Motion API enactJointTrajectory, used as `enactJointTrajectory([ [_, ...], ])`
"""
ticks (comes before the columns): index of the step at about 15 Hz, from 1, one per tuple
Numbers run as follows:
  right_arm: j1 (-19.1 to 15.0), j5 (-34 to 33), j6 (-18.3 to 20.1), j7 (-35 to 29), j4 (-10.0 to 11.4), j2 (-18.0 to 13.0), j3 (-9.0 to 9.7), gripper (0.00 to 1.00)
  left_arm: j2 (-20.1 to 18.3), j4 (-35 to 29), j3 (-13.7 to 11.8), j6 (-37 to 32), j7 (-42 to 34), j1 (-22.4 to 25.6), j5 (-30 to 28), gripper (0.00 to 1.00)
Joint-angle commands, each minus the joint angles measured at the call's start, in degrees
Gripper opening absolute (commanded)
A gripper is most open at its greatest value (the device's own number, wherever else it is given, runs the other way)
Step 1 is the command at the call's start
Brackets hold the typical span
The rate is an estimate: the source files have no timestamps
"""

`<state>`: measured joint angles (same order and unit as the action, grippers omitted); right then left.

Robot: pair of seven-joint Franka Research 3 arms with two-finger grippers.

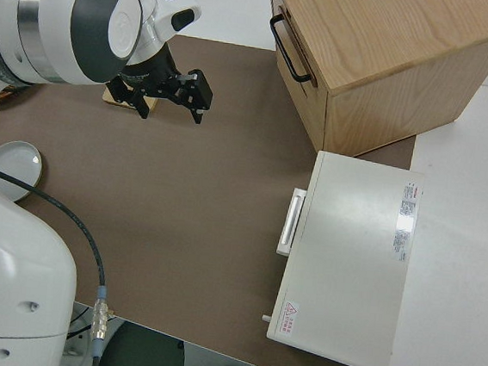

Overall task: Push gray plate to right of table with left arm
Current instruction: 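Move the left gripper toward the gray plate's edge nearest the basket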

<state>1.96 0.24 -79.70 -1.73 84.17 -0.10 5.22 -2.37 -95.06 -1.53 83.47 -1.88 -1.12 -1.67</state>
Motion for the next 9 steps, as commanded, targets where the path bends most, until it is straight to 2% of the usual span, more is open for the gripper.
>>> enactJointTrajectory([
  [1, -0.6, 0.5, 0.7, 0.1, 0.0, -0.4, 0.32, 0.983, -4.4, -10.0, -0.2, 6.2, 0.8, 0.1, -2.3, 0.99],
  [6, -0.6, 0.5, 0.7, 0.1, 0.0, -0.4, 0.32, 0.983, -8.5, -23.8, -0.1, 17.3, 0.7, -0.2, -2.5, 0.99],
  [9, -0.6, 0.5, 0.7, 0.1, 0.0, -0.4, 0.32, 0.983, -9.9, -33.6, -0.1, 27.2, 0.8, -0.7, -2.5, 0.99],
])
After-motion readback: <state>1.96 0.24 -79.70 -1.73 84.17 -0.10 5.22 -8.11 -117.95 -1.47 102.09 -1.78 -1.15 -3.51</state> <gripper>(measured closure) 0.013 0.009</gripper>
